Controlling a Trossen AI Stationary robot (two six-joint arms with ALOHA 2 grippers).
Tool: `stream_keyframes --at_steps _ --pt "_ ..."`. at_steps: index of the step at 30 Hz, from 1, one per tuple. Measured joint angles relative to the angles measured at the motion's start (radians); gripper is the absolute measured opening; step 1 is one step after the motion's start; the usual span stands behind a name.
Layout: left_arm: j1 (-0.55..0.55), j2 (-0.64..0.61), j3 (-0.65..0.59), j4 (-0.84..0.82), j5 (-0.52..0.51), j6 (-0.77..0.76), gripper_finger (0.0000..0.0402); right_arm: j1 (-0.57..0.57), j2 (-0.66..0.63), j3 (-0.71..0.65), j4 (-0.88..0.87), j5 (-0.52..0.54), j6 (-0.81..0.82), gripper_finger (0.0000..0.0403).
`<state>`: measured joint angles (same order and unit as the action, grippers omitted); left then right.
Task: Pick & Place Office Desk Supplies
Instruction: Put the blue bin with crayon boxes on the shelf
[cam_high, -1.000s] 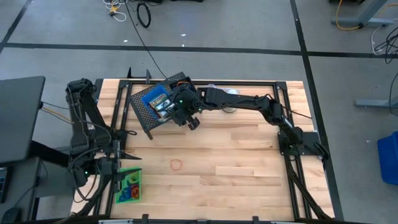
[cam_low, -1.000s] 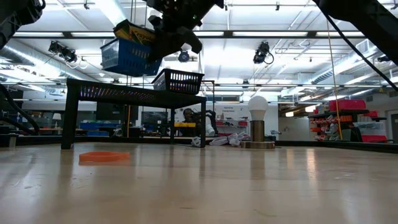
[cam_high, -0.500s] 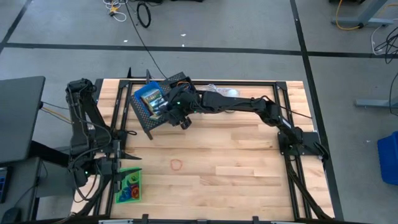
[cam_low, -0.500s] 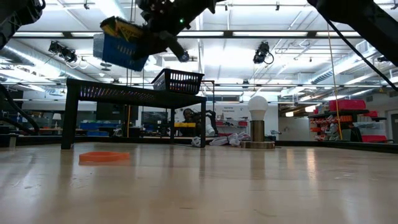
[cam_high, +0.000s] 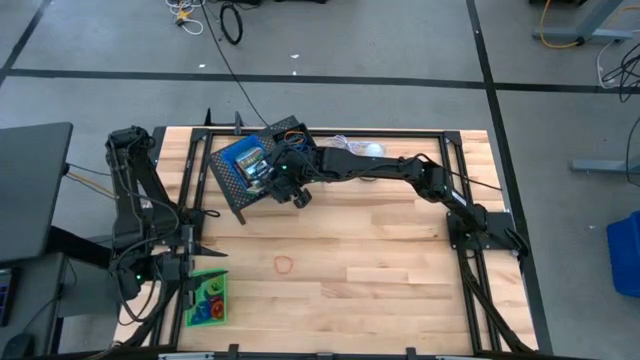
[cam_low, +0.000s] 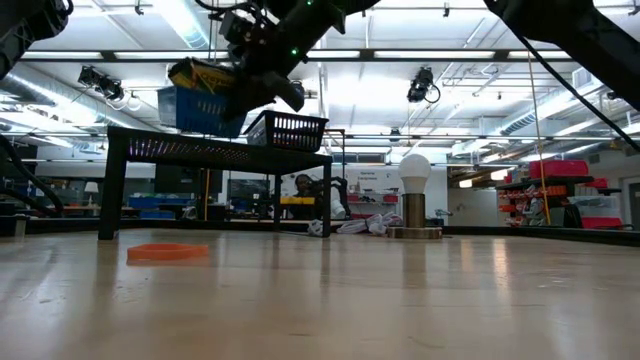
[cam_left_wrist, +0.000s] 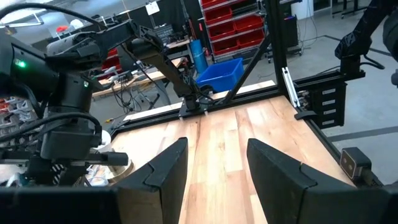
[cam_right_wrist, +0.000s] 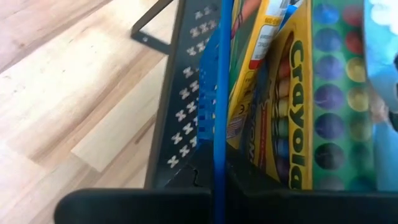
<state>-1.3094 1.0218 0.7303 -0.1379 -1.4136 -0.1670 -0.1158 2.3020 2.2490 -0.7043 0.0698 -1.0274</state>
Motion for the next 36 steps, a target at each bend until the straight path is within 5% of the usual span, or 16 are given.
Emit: stream_keyframes --at_steps 15,36 --pt "0.000 0.000 0.000 0.000 0.001 -0.008 0.0173 -0.006 -0.002 0.000 -0.033 -0.007 0.029 0.0003" --pt "0.000 0.001 0.000 0.000 0.039 -0.011 0.0173 -0.013 -0.003 0.000 -0.039 0.008 0.051 0.0067"
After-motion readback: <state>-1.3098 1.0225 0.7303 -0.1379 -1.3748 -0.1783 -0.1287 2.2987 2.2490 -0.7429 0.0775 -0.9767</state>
